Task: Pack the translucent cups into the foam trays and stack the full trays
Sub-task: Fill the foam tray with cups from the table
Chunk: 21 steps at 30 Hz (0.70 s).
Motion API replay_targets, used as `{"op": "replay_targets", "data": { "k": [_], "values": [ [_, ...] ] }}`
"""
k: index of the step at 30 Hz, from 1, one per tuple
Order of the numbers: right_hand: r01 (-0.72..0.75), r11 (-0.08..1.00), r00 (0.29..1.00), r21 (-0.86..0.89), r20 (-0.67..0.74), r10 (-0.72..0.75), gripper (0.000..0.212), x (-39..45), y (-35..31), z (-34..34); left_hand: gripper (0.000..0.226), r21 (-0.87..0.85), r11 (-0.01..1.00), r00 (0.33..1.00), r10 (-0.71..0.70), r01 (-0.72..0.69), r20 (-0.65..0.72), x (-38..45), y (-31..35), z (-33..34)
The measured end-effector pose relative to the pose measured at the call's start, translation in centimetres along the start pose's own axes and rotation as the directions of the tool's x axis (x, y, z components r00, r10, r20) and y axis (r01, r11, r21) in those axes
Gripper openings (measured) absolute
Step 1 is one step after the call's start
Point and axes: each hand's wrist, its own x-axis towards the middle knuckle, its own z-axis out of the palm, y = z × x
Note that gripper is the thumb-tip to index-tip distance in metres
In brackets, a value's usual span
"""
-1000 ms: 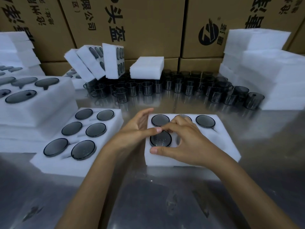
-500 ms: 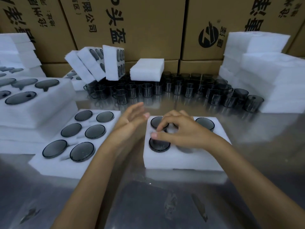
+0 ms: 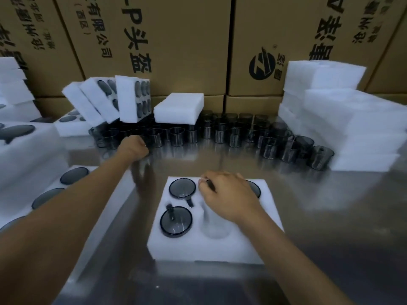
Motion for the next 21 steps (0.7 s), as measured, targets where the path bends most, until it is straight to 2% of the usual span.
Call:
{"op": "replay_targets", "data": {
  "k": [5,8,9,11,13,17,19,21],
  "values": [
    [-0.003,1.000,1.000,0.005,-0.015,0.004,0.024,0.0,0.2,0.1,0.032,-0.005,1.000,1.000,0.002,-0.002,0.012,-0.7,0.3,0.3],
    [-0.020,1.000,1.000,0.022,0.006,0.020,0.019,0.0,0.1,0.0,0.032,-0.059,0.993,0.995,0.097,-0.099,-0.039,-2.2,1.0,0.1],
    [-0.032,0.999,0.999,0.028,0.008,0.032,0.023,0.0,0.2,0.1,0.039,-0.089,0.982,0.985,0.159,-0.165,-0.070,-2.9,1.4,0.1],
    [-0.067,0.994,0.998,0.088,0.010,0.067,0.037,0.0,0.4,0.1,0.072,-0.133,0.943,0.951,0.295,-0.305,-0.089,-4.6,2.5,-0.1],
    [-0.100,0.957,0.995,0.274,0.001,0.103,0.050,-0.1,0.4,-0.3,0.093,-0.169,0.912,0.928,0.366,-0.373,-0.074,-6.6,4.0,-0.8],
    [-0.108,0.712,0.986,0.694,-0.015,0.165,0.053,-0.5,-0.2,-1.8,0.071,-0.197,0.845,0.866,0.498,-0.498,-0.050,-11.4,6.2,-2.7],
    [-0.098,0.616,0.978,0.782,-0.039,0.205,0.043,-1.2,-0.5,-3.0,0.061,-0.198,0.787,0.807,0.590,-0.584,-0.035,-14.1,7.0,-3.4],
    [-0.081,0.591,0.969,0.803,-0.075,0.235,0.030,-2.4,-0.9,-4.1,0.058,-0.186,0.743,0.758,0.652,-0.643,-0.013,-16.6,7.4,-3.8]
  ]
}}
